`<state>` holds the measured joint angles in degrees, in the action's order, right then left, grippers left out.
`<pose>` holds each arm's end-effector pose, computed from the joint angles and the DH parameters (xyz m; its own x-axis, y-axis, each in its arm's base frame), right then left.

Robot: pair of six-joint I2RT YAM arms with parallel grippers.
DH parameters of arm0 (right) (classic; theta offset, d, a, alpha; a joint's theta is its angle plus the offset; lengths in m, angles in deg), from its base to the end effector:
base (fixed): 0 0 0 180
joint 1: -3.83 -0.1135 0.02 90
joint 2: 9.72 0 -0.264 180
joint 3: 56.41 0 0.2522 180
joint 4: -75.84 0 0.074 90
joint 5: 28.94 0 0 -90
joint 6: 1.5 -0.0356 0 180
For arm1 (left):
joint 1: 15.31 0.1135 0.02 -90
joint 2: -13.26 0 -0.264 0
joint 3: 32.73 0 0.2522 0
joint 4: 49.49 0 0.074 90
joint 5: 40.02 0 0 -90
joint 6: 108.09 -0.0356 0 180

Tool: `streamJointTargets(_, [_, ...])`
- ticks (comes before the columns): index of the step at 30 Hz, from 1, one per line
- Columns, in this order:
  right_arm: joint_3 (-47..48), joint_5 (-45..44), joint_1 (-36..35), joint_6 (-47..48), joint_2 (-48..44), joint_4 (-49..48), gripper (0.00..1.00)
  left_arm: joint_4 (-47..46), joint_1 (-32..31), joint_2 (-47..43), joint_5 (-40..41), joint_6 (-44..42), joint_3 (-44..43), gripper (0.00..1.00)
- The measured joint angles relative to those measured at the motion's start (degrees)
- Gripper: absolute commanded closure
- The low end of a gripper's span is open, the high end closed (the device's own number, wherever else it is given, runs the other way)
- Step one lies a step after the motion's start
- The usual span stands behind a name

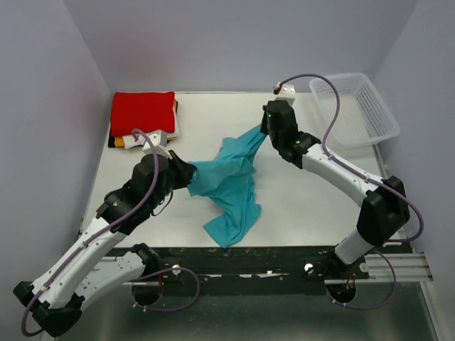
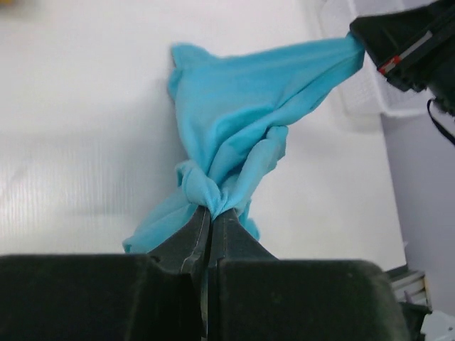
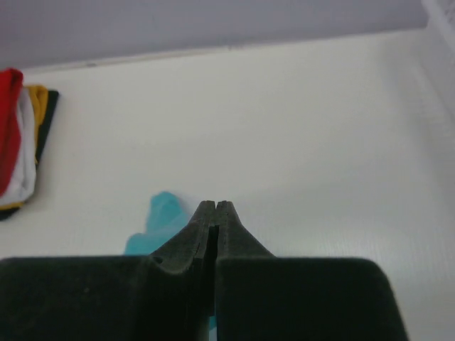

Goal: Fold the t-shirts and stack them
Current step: Flatten out the tshirt

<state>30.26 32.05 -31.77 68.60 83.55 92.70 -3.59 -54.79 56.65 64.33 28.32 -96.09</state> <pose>0.3207 0.2084 0.3062 -0.3545 0.1123 -0.9283 -0.0284 0.9910 0.1307 0.1312 -0.0967 0.3336 -0.5542 -0.4526 -0.6986 0.0616 0.8147 -0.5767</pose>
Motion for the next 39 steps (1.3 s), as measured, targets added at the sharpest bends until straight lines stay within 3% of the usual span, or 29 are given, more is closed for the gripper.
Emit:
streamJointTargets(11, [15.7, -6.5, 0.0, 10.8, -11.7, 0.2, 0.99, 4.0, 0.5, 6.6, 8.6, -14.6, -34.9, 1.0])
streamJointTargets(21, [24.8, -4.2, 0.0, 16.2, -17.8, 0.5, 0.99, 1.6, 0.9, 10.8, 7.6, -25.3, -52.6, 1.0])
streamJointTargets(25, [25.5, -6.5, 0.2, 20.0, -13.8, -1.4, 0.99, 0.9, 5.4, 18.4, 5.6, -27.4, -57.6, 1.0])
streamJointTargets(30, [31.8, -6.8, 4.6, 22.4, -0.8, -1.1, 0.99, 1.0, 14.6, 33.7, 0.2, -27.8, -64.6, 1.0])
streamJointTargets(34, [40.3, -5.1, 9.6, 22.9, 9.2, 0.7, 0.99, 7.0, 19.6, 51.5, -4.4, -29.6, -82.7, 1.0])
streamJointTargets(37, [47.1, -4.5, 11.8, 24.0, 13.7, 1.7, 0.99, 9.2, 21.0, 58.9, -6.9, -30.9, -92.6, 1.0])
streamJointTargets(39, [49.9, -4.4, 12.2, 24.7, 14.0, 1.8, 0.99, 9.4, 21.8, 59.5, -9.5, -31.0, -93.9, 1.0])
